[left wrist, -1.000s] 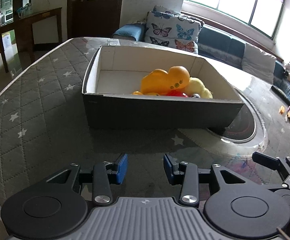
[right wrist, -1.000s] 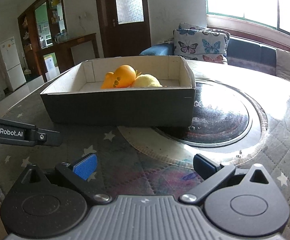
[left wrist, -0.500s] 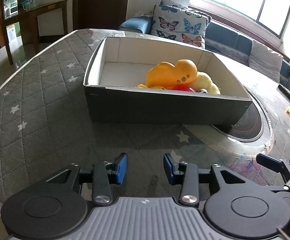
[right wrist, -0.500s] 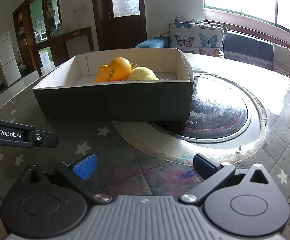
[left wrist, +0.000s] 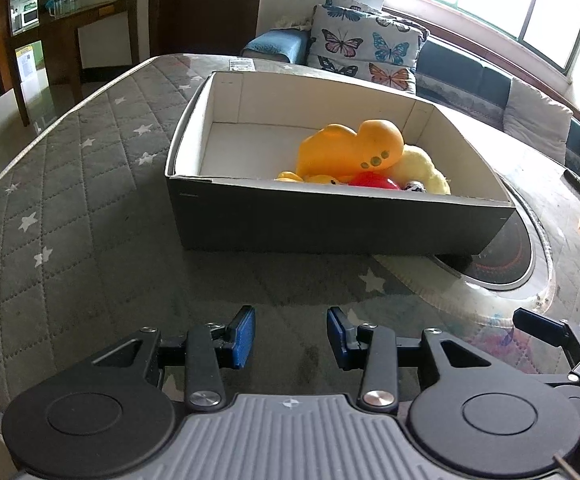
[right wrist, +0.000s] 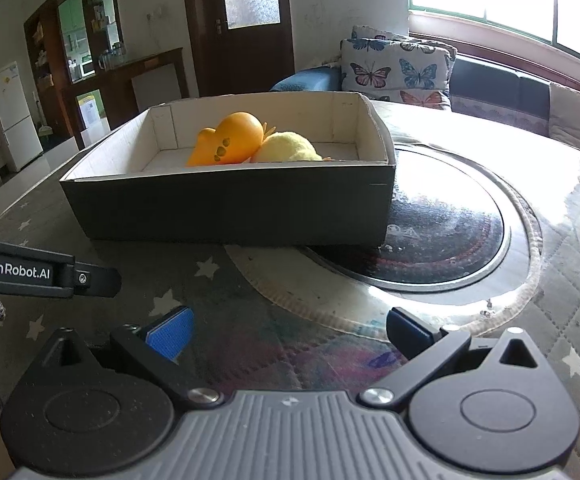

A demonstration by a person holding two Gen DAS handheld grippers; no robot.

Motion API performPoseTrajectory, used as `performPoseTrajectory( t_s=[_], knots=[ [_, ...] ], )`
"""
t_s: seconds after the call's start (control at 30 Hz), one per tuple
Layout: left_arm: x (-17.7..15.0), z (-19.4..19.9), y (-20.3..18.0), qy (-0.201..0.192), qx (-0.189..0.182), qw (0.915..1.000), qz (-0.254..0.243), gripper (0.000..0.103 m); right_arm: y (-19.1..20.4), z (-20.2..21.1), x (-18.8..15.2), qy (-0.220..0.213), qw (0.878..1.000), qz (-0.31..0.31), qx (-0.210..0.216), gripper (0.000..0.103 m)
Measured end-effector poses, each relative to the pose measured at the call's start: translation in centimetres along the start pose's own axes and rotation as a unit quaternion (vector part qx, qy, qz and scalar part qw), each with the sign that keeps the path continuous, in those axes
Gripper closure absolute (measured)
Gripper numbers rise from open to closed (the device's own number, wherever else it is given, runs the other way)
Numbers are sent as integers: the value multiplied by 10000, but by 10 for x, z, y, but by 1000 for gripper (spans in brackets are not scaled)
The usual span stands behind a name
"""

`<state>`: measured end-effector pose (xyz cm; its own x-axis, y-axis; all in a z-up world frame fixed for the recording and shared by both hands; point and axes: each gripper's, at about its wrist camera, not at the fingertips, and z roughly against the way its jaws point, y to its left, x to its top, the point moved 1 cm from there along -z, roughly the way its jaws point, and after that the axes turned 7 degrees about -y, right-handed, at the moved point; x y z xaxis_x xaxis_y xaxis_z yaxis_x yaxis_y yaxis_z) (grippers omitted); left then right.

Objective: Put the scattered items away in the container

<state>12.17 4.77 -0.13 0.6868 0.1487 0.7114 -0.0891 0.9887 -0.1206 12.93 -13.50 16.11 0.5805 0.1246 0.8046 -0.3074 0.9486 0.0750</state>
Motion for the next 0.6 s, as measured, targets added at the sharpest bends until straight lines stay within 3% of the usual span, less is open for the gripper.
performPoseTrajectory(
  t_s=[0.6],
  knots=[
    [8, -12, -2, 95, 51, 9999, -25, 61, 1, -15, 8, 193, 9998, 8, 79, 0]
  ],
)
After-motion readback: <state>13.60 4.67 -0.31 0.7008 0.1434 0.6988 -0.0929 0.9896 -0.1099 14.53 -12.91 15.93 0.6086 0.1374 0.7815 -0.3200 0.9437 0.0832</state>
